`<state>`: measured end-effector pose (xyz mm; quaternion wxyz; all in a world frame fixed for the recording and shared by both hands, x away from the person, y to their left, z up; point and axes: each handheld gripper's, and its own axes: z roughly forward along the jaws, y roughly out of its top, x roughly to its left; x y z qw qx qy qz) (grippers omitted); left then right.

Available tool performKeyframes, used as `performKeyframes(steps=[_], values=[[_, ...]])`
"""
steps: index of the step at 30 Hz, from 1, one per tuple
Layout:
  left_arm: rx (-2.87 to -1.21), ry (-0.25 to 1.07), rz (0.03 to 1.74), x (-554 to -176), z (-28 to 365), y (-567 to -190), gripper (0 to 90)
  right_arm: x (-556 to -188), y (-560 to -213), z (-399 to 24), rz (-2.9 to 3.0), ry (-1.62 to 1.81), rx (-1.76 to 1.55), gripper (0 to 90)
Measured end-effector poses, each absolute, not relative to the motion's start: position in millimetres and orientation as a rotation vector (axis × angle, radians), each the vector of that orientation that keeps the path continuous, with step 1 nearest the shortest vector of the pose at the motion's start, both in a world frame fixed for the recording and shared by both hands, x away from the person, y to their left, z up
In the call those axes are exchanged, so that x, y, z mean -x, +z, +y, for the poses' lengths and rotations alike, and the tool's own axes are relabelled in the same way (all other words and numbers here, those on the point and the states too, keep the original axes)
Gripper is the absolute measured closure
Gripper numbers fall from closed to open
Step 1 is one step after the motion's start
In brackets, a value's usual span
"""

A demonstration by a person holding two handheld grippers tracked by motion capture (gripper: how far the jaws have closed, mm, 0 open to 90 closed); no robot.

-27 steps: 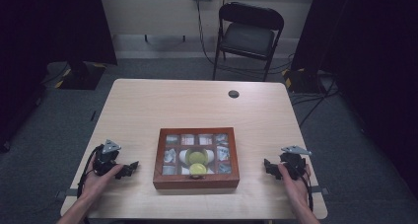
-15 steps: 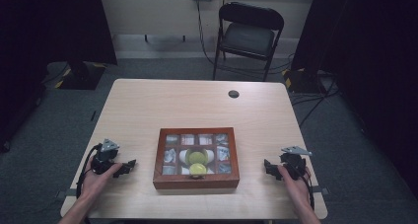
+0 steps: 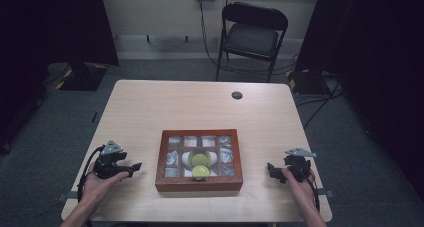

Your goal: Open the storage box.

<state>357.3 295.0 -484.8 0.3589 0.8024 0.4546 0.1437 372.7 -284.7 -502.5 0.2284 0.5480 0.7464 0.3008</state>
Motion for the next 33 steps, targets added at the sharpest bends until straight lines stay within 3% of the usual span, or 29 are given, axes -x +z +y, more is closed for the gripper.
performKeyframes(steps=[17, 21, 26, 27, 33], values=[[-2.045, 0.329, 1.006, -341, 273, -460, 27.7, -372, -503, -282, 2.161, 0.872, -1.403, 1.4], [-2.032, 0.296, 0.980, -341, 272, -457, 37.0, -372, -503, -281, 2.173, 0.875, -1.392, 0.7], [-2.013, 0.299, 0.901, -338, 267, -452, 38.2, -372, -503, -281, 2.180, 0.879, -1.387, 1.0], [-1.998, 0.301, 0.862, -335, 265, -450, 44.6, -372, -503, -280, 2.195, 0.884, -1.365, 1.3], [-1.992, 0.256, 0.812, -334, 258, -446, 47.3, -372, -503, -280, 2.216, 0.893, -1.340, 1.4]])
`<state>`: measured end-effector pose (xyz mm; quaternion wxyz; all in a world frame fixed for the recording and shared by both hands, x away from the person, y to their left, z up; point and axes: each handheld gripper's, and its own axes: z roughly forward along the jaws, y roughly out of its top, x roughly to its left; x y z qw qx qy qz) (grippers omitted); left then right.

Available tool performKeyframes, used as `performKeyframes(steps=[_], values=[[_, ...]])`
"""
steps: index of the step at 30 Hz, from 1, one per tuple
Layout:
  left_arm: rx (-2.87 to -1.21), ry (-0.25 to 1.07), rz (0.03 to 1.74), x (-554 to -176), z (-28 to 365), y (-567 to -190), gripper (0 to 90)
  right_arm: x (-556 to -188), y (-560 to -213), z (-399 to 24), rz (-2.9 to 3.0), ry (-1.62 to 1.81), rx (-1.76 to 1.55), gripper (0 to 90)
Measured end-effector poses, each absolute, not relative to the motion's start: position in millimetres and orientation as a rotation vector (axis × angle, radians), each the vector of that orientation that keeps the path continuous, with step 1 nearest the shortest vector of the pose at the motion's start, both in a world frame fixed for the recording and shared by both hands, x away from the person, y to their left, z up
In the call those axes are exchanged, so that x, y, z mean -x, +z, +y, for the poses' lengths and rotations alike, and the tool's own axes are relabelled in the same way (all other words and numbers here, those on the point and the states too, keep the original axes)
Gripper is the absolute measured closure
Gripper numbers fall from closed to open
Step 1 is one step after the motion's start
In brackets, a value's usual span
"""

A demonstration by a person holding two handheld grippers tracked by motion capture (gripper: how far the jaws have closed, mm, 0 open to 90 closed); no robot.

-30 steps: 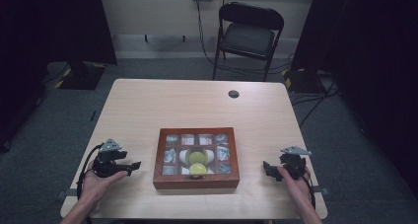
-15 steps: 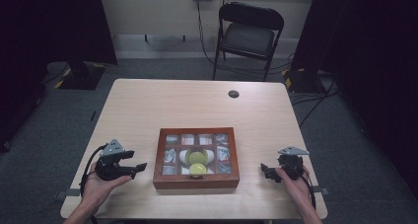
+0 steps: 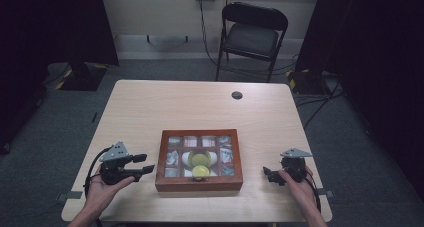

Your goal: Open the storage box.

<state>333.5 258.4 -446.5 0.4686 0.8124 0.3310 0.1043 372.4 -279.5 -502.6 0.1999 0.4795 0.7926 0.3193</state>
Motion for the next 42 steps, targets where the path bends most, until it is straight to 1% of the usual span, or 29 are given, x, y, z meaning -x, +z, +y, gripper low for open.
performKeyframes(steps=[3, 5, 11, 13, 14, 15, 17, 19, 21, 23, 27, 29, 30, 33, 35, 38, 40, 42], values=[[-2.033, 0.266, 0.735, -331, 250, -445, 47.9, -373, -503, -279, 2.223, 0.893, -1.334, 1.2], [-2.024, 0.243, 0.691, -329, 244, -442, 48.5, -373, -503, -279, 2.225, 0.893, -1.332, 1.1], [-1.993, 0.241, 0.657, -326, 235, -428, 51.6, -373, -503, -279, 2.224, 0.894, -1.334, 1.1], [-2.004, 0.195, 0.660, -328, 231, -425, 51.3, -373, -503, -279, 2.225, 0.895, -1.335, 1.0], [-2.024, 0.147, 0.651, -330, 225, -423, 51.4, -373, -503, -279, 2.225, 0.894, -1.335, 0.8], [-2.024, 0.147, 0.651, -330, 225, -423, 50.9, -373, -503, -279, 2.225, 0.894, -1.335, 0.8], [-2.043, 0.106, 0.641, -332, 218, -421, 50.5, -373, -503, -279, 2.226, 0.895, -1.337, 0.7], [-2.066, 0.093, 0.634, -335, 211, -421, 47.4, -373, -503, -279, 2.226, 0.894, -1.336, 0.7], [-2.057, 0.046, 0.637, -339, 205, -422, 46.5, -373, -503, -279, 2.225, 0.893, -1.336, 0.7], [-2.074, 0.046, 0.620, -343, 195, -422, 45.6, -373, -503, -279, 2.225, 0.893, -1.336, 0.7], [-2.092, 0.085, 0.587, -347, 172, -418, 45.7, -373, -503, -279, 2.225, 0.893, -1.336, 0.7], [-2.089, 0.096, 0.596, -350, 162, -417, 46.4, -373, -503, -279, 2.225, 0.893, -1.336, 0.7], [-2.076, 0.063, 0.595, -354, 155, -415, 46.5, -373, -503, -279, 2.225, 0.893, -1.336, 0.7], [-2.093, 0.069, 0.552, -359, 140, -412, 51.3, -373, -503, -279, 2.225, 0.893, -1.336, 0.7], [-2.101, 0.047, 0.531, -360, 132, -412, 51.7, -373, -503, -279, 2.225, 0.894, -1.336, 0.7], [-2.099, -0.006, 0.509, -358, 127, -417, 53.0, -373, -503, -279, 2.225, 0.894, -1.337, 0.7], [-2.128, -0.018, 0.480, -356, 126, -419, 57.3, -373, -503, -279, 2.225, 0.894, -1.337, 0.7], [-2.132, -0.032, 0.476, -355, 126, -421, 57.4, -373, -503, -279, 2.225, 0.894, -1.336, 0.7]])
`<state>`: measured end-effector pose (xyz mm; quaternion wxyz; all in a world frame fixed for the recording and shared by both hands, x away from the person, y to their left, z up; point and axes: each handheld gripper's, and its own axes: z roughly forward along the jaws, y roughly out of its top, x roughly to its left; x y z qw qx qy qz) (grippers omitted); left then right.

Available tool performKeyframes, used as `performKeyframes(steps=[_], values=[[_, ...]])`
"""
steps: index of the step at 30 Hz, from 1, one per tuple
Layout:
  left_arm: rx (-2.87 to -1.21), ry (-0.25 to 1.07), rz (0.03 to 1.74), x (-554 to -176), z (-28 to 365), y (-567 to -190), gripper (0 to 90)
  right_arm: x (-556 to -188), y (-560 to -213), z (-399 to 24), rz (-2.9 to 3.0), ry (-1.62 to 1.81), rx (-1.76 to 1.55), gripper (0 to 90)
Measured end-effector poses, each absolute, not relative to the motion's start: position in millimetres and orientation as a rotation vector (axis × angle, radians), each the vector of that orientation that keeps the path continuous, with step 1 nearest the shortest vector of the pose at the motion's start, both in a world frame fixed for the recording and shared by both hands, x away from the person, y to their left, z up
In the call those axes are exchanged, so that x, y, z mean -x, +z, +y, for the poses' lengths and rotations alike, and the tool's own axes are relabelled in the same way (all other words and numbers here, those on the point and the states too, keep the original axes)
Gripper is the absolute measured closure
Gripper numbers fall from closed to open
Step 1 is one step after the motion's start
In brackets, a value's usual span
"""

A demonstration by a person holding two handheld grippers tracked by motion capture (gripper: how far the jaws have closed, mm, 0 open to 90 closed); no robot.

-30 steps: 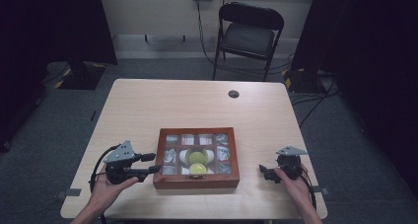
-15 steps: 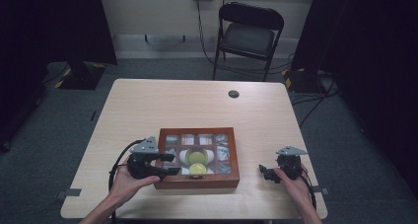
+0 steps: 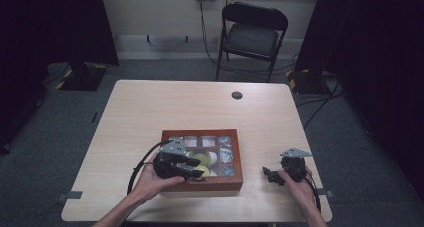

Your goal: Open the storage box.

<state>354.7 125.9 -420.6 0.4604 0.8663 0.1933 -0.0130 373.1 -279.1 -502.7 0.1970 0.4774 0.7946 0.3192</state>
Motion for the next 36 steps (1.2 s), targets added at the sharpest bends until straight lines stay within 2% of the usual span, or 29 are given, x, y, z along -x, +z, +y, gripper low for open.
performKeyframes(steps=[3, 8, 13, 20, 24, 28, 36], values=[[-2.159, -0.056, 0.472, -353, 125, -427, 58.7, -373, -503, -279, 2.225, 0.893, -1.337, 0.7], [-2.191, -0.063, 0.424, -351, 121, -433, 69.9, -373, -503, -279, 2.225, 0.893, -1.336, 0.7], [-2.234, -0.051, 0.394, -350, 116, -436, 75.9, -373, -503, -279, 2.225, 0.893, -1.336, 0.7], [-2.236, -0.048, 0.392, -349, 115, -439, 75.4, -373, -503, -279, 2.225, 0.894, -1.336, 0.7], [-2.259, -0.009, 0.369, -348, 115, -439, 80.5, -373, -503, -279, 2.225, 0.894, -1.336, 0.7], [-2.263, -0.002, 0.359, -348, 114, -439, 80.7, -373, -503, -279, 2.225, 0.894, -1.336, 0.7], [-2.268, -0.033, 0.374, -350, 114, -438, 81.6, -373, -503, -279, 2.225, 0.895, -1.337, 0.7]])
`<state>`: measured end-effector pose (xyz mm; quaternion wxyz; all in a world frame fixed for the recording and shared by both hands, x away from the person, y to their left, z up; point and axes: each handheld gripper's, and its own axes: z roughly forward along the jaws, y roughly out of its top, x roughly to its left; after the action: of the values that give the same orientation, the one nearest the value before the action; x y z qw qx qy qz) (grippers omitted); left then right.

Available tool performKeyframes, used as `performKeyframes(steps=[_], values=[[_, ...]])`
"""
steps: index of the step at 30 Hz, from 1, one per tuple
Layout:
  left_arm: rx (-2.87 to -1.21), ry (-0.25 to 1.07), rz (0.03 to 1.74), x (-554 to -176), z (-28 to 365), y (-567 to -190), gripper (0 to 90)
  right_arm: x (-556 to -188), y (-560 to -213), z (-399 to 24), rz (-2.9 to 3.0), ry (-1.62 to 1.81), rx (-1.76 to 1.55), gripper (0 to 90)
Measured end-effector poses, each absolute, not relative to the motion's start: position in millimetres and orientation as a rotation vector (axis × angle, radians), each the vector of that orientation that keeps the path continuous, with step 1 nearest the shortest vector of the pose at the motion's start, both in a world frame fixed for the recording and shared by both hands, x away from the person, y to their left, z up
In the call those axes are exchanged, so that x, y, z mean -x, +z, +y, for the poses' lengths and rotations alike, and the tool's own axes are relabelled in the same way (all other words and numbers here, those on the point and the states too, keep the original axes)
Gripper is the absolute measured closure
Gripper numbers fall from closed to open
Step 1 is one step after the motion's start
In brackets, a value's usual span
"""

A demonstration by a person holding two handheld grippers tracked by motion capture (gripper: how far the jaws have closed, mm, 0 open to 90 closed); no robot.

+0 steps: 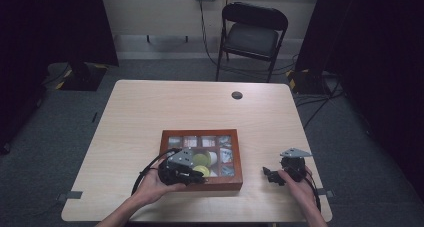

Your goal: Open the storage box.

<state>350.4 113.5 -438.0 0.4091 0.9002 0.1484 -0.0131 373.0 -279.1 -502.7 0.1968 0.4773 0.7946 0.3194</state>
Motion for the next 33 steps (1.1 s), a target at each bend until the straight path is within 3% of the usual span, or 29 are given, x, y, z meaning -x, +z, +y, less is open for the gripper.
performKeyframes(steps=[33], values=[[-2.216, -0.148, 0.484, -362, 117, -417, 81.5, -373, -503, -279, 2.225, 0.894, -1.336, 0.7]])
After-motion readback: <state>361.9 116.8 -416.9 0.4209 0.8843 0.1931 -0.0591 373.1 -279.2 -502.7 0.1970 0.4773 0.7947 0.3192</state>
